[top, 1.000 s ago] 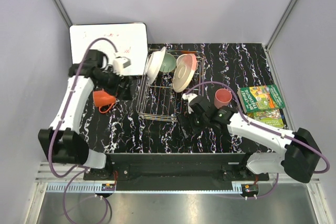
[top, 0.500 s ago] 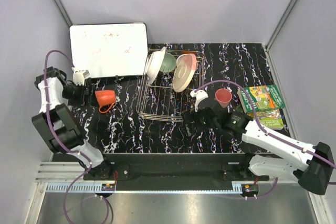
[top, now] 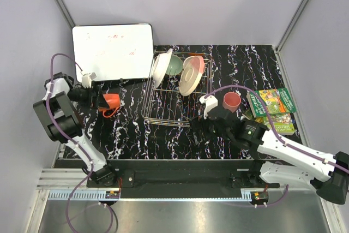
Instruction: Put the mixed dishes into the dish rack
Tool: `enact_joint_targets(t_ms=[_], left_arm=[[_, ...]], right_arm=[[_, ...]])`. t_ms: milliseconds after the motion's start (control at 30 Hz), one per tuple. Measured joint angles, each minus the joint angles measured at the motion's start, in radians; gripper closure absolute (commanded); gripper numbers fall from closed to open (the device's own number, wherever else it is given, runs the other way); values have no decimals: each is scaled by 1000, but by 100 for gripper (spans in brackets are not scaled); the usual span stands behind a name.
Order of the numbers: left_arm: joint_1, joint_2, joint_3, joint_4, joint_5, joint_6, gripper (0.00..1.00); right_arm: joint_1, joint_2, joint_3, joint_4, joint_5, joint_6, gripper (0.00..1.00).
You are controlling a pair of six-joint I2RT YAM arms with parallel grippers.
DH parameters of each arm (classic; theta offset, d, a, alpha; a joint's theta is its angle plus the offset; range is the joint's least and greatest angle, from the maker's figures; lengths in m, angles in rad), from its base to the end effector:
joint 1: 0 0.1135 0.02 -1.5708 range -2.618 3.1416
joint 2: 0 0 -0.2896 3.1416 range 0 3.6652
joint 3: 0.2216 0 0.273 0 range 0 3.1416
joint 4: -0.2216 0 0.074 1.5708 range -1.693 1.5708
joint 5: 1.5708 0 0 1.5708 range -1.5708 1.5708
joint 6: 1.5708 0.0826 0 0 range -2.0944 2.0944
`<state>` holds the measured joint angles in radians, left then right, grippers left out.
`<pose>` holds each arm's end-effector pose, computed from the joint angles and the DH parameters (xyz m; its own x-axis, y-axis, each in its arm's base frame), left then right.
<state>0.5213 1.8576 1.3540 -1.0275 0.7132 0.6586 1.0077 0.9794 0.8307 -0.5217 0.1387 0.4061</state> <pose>0.3474 0.1372 0.1789 -0.9020 0.0157 -0.4315 0.2503 0.8334 -0.4927 0.1447 0.2078 0.2770 -0.6127 -0.2376 -0.7538 -0.5852 0.7774 0.2306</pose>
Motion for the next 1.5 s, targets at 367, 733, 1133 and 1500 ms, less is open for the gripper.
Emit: enact_joint_targets(t_ms=[367,733,1133,1500], left_arm=[[-50,17,-16,126,85,-21,13],[-134,-24,-56,169,177,-87,100],[-192,-103,38,3,246,-108,100],[-500,-320,439,-156,626,-229,100]], right_arm=[[15,5,15,0,29,11,0],[16,11,15,0,37,30,0],[16,14,89,25,110,71,0],[17,-33,183,304,155,50,0]])
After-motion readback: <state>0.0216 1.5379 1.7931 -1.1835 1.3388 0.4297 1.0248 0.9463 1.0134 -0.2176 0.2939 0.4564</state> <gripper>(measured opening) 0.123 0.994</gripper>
